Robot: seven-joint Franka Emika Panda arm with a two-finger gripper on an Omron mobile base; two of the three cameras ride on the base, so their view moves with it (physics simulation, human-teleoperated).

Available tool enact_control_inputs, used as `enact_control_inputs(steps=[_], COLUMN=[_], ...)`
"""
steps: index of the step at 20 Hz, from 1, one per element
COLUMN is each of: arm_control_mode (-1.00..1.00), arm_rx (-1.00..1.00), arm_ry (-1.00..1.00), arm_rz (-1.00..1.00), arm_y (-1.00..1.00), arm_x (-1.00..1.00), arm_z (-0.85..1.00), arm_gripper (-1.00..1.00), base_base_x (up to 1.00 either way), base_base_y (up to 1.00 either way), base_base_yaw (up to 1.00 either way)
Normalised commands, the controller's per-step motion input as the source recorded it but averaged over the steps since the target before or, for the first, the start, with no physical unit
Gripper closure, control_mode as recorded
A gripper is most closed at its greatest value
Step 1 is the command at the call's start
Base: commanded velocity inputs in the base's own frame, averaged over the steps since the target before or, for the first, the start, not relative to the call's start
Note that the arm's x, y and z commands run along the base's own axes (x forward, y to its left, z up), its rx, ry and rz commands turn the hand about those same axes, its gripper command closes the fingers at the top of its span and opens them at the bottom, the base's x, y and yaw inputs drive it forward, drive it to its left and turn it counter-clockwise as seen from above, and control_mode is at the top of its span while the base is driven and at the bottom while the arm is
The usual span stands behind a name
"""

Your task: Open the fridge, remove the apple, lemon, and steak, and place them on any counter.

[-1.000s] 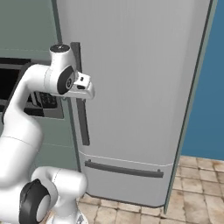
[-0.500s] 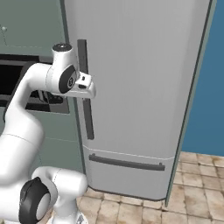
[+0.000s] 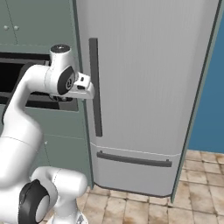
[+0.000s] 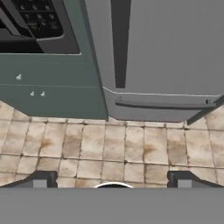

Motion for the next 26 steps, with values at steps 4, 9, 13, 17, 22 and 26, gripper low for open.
enact_control_inputs(steps=[4,9,13,17,22,26], arm_control_mode=[-1.0,-1.0,-1.0,-1.0,-1.0,-1.0], arm_rx=[0.0,0.07,0.09,0.02,0.0,0.0], arm_ry=[0.0,-0.21,-0.44,-0.12,0.0,0.0], arm_rz=[0.0,0.0,0.0,-0.01,-0.03,0.0], arm_y=[0.0,0.0,0.04,0.1,0.09,0.0], arm_x=[0.0,0.0,0.06,0.41,0.43,0.41], arm_z=[-0.05,-0.07,0.0,0.05,0.37,0.49], arm_gripper=[-1.0,-1.0,-1.0,-1.0,-1.0,-1.0], base_base_x=[0.0,0.0,0.0,0.0,0.0,0.0], base_base_y=[0.0,0.0,0.0,0.0,0.0,0.0], base_base_yaw=[0.0,0.0,0.0,0.0,0.0,0.0])
